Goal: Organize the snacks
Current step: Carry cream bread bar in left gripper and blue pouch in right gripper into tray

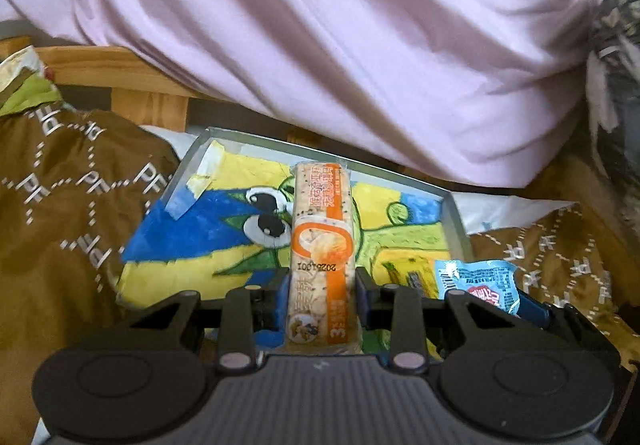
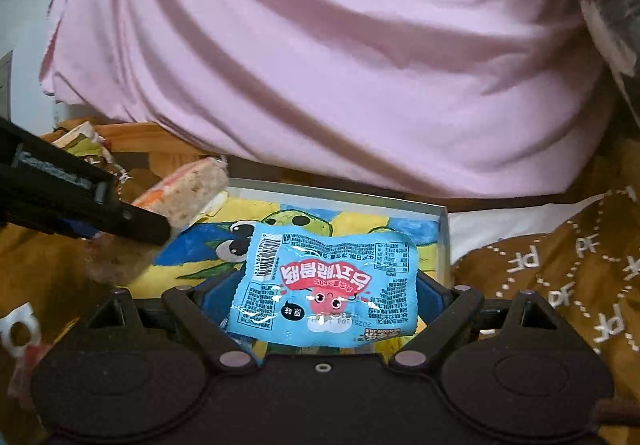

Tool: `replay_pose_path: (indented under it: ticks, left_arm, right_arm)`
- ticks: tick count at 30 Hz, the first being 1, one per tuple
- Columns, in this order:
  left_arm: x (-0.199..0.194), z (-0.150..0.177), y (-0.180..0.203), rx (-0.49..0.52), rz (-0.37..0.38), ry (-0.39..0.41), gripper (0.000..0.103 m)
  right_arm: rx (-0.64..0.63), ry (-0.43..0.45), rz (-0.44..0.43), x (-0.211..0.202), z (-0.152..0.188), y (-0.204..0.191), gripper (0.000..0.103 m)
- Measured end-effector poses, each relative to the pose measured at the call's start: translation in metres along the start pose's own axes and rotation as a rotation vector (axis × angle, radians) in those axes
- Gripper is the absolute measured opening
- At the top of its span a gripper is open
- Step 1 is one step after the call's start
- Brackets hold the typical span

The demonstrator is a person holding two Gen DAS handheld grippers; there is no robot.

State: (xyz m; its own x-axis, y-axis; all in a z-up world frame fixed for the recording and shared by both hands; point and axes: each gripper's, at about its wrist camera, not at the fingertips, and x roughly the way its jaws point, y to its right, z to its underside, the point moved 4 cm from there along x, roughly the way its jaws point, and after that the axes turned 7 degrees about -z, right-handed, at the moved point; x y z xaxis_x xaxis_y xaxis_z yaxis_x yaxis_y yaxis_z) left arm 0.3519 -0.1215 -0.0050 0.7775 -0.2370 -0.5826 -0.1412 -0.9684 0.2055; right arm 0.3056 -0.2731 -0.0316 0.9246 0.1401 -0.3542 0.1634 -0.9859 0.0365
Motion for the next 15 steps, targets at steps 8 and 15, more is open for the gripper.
replay_pose_path:
  ticks: [8,15]
  left_arm:
    - [0.060,-0.011,0.001,-0.012,-0.076,-0.009,0.036]
    - [0.087,0.003,-0.009,-0.028,-0.126,-0.038,0.036]
  right_arm:
    - [0.002,-0.064,-0.003,0.050,0.006,0.010,0.089]
    - [-0.009,-0.173,-0.005,0.079,0.022,0.012,0.089]
